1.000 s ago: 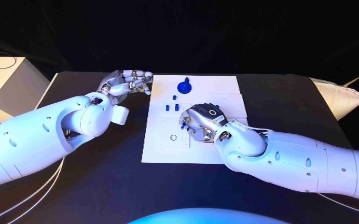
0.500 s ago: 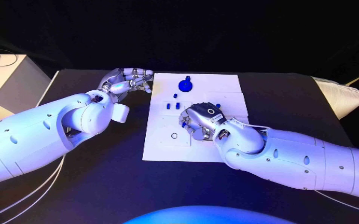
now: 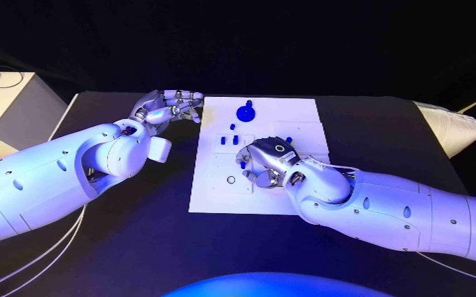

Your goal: Assemble the parts on the task board

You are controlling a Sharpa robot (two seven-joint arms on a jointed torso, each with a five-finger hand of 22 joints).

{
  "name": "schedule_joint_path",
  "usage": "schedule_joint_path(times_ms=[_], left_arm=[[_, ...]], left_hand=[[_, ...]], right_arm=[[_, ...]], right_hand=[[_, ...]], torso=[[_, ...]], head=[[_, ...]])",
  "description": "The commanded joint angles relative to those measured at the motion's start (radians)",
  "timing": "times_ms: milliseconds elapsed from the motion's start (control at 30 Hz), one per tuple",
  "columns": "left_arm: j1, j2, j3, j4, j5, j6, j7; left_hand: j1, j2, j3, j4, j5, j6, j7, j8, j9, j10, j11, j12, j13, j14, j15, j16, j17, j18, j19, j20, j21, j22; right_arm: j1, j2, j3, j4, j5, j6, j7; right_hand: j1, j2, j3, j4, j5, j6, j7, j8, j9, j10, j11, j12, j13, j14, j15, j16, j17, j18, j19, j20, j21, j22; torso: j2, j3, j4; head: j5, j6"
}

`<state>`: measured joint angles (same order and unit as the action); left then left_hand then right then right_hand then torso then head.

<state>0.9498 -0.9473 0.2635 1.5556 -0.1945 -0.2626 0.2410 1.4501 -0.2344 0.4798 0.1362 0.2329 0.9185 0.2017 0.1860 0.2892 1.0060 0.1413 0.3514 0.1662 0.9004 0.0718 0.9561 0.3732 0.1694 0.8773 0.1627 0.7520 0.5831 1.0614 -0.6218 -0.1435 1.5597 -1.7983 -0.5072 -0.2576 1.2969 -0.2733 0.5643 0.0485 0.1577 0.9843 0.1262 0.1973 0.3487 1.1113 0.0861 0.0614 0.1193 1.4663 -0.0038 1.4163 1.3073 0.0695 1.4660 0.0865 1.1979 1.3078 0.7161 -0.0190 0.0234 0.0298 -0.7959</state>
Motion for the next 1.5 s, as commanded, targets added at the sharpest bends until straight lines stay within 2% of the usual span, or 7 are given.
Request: schedule_joint_path(times_ms=[33, 333, 767, 900, 1067, 1267, 1500], left_arm=[[0.000, 0.001, 0.001, 0.002, 0.006, 0.006, 0.002], [0.000, 0.001, 0.001, 0.000, 0.008, 0.012, -0.002], [0.000, 0.002, 0.001, -0.005, 0.010, 0.015, -0.005], [0.000, 0.003, 0.001, -0.005, 0.012, 0.017, -0.004], [0.000, 0.004, 0.001, -0.006, 0.016, 0.019, 0.000], [0.000, 0.002, 0.001, -0.007, 0.018, 0.021, 0.003], [0.000, -0.001, 0.001, -0.007, 0.018, 0.021, 0.006]], left_hand=[[0.010, 0.003, -0.008, 0.001, 0.000, -0.007, 0.003, -0.006, -0.002, -0.007, -0.002, -0.002, -0.001, 0.007, 0.002, -0.006, -0.001, 0.013, 0.007, 0.003, -0.005, -0.002], [0.014, 0.009, -0.007, 0.003, 0.001, -0.006, 0.003, -0.005, -0.002, -0.007, -0.002, 0.000, -0.002, 0.008, 0.002, -0.007, -0.001, 0.013, 0.008, 0.003, -0.007, -0.003], [0.012, 0.010, -0.008, 0.005, 0.000, -0.006, 0.003, -0.005, -0.003, -0.007, -0.002, 0.001, -0.002, 0.008, 0.002, -0.008, -0.001, 0.013, 0.008, 0.003, -0.008, -0.004], [0.012, 0.010, -0.009, 0.006, 0.000, -0.006, 0.003, -0.005, -0.003, -0.008, -0.002, 0.001, -0.002, 0.008, 0.002, -0.008, -0.001, 0.013, 0.008, 0.003, -0.008, -0.004], [0.009, 0.009, -0.013, 0.010, -0.001, -0.007, 0.003, -0.005, -0.004, -0.008, -0.001, 0.001, -0.002, 0.008, 0.003, -0.009, -0.001, 0.013, 0.009, 0.004, -0.010, -0.005], [0.009, 0.008, -0.013, 0.010, -0.001, -0.007, 0.003, -0.005, -0.004, -0.009, -0.002, 0.002, -0.002, 0.008, 0.003, -0.009, -0.001, 0.013, 0.009, 0.004, -0.011, -0.005], [0.009, 0.007, -0.014, 0.010, -0.001, -0.007, 0.003, -0.005, -0.004, -0.009, -0.002, 0.002, -0.002, 0.008, 0.003, -0.009, -0.001, 0.013, 0.009, 0.004, -0.011, -0.006]], right_arm=[[-0.002, -0.004, -0.001, 0.005, 0.015, 0.003, 0.032], [-0.002, -0.014, -0.001, 0.013, 0.017, -0.039, 0.020], [-0.002, -0.039, 0.000, 0.038, 0.027, -0.130, 0.011], [0.003, -0.064, 0.004, 0.060, 0.063, -0.133, 0.021], [0.032, -0.117, 0.015, 0.082, 0.137, -0.091, 0.047], [0.103, -0.198, 0.023, 0.084, 0.225, 0.002, 0.114], [0.143, -0.240, 0.025, 0.062, 0.248, 0.101, 0.130]], right_hand=[[0.015, 0.003, -0.045, 0.004, -0.001, -0.005, 0.000, -0.010, -0.004, -0.026, 0.006, 0.001, -0.009, 0.049, 0.008, -0.006, 0.003, 0.011, 0.005, 0.012, -0.016, 0.012], [0.052, 0.021, -0.108, 0.013, 0.011, -0.009, 0.002, -0.030, -0.014, -0.048, 0.010, 0.003, -0.019, 0.046, 0.011, -0.012, -0.011, 0.015, 0.004, 0.015, -0.040, -0.004], [0.072, 0.028, -0.118, 0.015, 0.033, -0.012, 0.008, -0.041, -0.020, -0.054, 0.012, 0.004, -0.022, 0.045, 0.013, -0.015, -0.018, 0.016, 0.004, 0.016, -0.049, -0.009], [0.078, 0.031, -0.107, 0.021, 0.041, -0.006, 0.011, -0.045, -0.023, -0.017, 0.006, 0.018, -0.018, 0.047, 0.009, -0.010, -0.012, 0.014, 0.009, 0.013, -0.038, -0.002], [0.075, 0.024, -0.083, 0.030, 0.041, 0.001, 0.011, -0.048, -0.025, 0.020, -0.002, 0.026, -0.017, 0.048, 0.002, -0.011, -0.018, 0.011, 0.015, 0.009, -0.024, 0.007], [0.075, 0.014, -0.073, 0.032, 0.040, -0.001, 0.012, -0.052, -0.027, 0.015, 0.000, 0.016, -0.022, 0.050, 0.002, -0.008, -0.017, 0.009, 0.020, 0.006, -0.013, 0.015], [0.062, -0.002, -0.085, 0.039, 0.036, -0.006, 0.006, -0.058, -0.029, 0.008, 0.000, 0.008, -0.024, 0.051, 0.003, -0.006, -0.019, 0.008, 0.023, 0.006, -0.010, 0.017]], torso=[[0.000, 0.0007, 0.0001], [0.001, 0.0009, 0.0003], [0.000, 0.0011, -0.0002], [-0.001, 0.0001, 0.0004], [-0.003, 0.0002, -0.0017], [-0.003, -0.0002, -0.0033], [-0.001, 0.0016, -0.0005]], head=[[-0.001, 0.003], [-0.003, 0.007], [-0.007, 0.014], [-0.013, 0.019], [-0.018, 0.027], [-0.026, 0.038], [-0.031, 0.044]])
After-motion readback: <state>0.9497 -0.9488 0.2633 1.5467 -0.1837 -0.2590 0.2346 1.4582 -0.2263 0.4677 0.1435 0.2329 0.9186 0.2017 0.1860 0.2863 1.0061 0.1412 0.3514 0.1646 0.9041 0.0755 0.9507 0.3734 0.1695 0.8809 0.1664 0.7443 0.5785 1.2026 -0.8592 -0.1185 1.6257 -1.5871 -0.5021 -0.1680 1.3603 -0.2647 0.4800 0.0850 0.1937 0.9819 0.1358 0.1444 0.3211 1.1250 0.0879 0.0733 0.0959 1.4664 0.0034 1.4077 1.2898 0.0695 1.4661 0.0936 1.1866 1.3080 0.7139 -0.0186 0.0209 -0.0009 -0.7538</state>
